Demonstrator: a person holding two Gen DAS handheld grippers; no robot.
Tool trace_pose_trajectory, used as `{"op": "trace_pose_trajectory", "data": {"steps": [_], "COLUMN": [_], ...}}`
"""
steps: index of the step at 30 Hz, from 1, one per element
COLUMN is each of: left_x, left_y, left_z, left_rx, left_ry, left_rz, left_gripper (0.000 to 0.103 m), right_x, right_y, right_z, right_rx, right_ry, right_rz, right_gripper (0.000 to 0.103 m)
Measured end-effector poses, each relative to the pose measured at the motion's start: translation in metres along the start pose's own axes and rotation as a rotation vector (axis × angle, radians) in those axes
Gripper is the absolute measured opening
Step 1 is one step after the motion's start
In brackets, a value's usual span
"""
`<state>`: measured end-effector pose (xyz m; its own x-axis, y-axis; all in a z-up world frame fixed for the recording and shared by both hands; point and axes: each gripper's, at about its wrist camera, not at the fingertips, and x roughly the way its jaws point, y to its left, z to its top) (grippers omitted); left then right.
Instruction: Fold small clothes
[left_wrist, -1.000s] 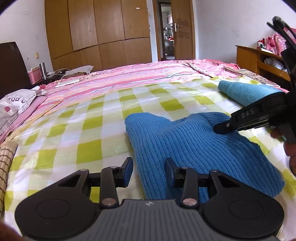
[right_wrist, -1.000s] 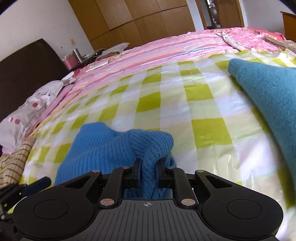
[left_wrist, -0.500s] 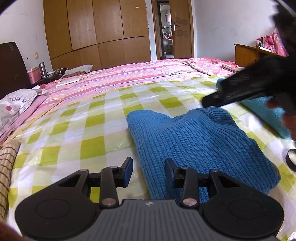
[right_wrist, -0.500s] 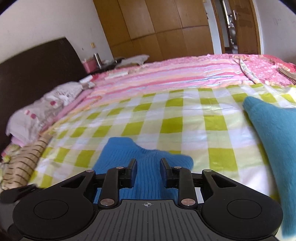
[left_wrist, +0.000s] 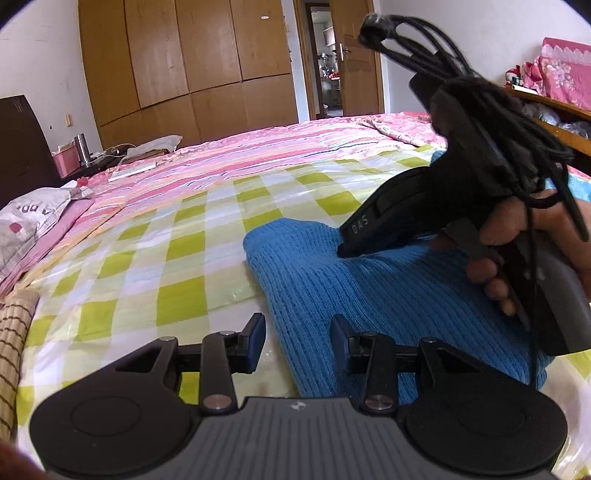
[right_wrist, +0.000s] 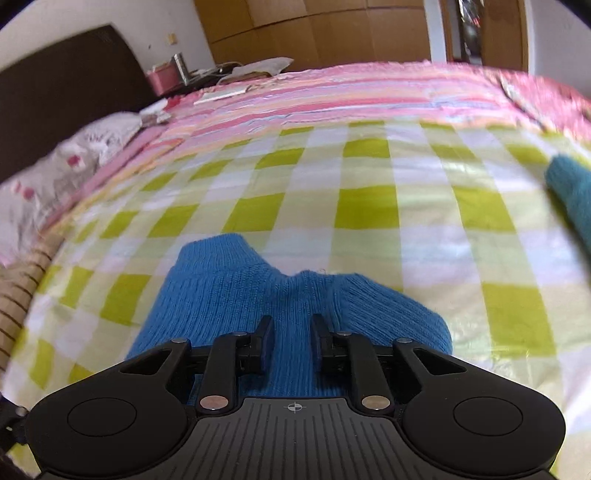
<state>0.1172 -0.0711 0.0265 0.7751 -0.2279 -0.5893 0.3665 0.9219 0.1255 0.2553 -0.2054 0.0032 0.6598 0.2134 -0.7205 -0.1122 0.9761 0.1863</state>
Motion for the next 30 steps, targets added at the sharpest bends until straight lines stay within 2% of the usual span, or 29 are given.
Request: {"op": "trace_pose_trajectory", "data": {"steps": [2,4,8,11,15,20,24,30], "left_x": [-0.006,-0.012,-0.018,-0.019,-0.022,-0.029,-0.033,-0.045], "left_y": [0.003,0.006,0.005,0.002,-0.001,0.000,-0.004,-0.015], "left_z": [0.000,-0.001,-0.006,-0.008,-0.007,-0.007,-0.014,-0.025], "left_rx": [-0.018,-0.041,-0.044,-0.041,-0.058,-0.110,-0.131,-0.141], "left_ry": [-0.007,-0.009,0.004,0.027,0.064,0.114,0.149,0.178], "left_rz": [-0.005,-0.010,0.001,0.002,0.017,0.021,0.028,0.023], "left_gripper": [0.044,0.044,0.044,0.044,0.044,0.045,0.045,0.045], "right_x": [-0.013,-0.034,-0.079,-0.094,-0.098,-0.134,-0.131,-0.159], "right_y": [-0.001,-0.007,-0.013,-0.014,-0.010,-0.001,0.000,0.004], "right_z": [-0.001,-0.003,-0.020,-0.042,-0.060,-0.075,-0.097,-0.114], "right_rx": [0.003,0.042,0.060,0.042,-0.010,0.002,0.000,0.031], "right_ry": [-0.011,-0.049,-0.080,-0.056,-0.049,-0.088,-0.022,-0.061], "right_rz": [0.003,0.021,0.074,0.057,-0.030,0.007,-0.049,-0.046], "right_gripper": [0.020,0.028,0.028,0.027,0.026,0.027,0.028,0.028]}}
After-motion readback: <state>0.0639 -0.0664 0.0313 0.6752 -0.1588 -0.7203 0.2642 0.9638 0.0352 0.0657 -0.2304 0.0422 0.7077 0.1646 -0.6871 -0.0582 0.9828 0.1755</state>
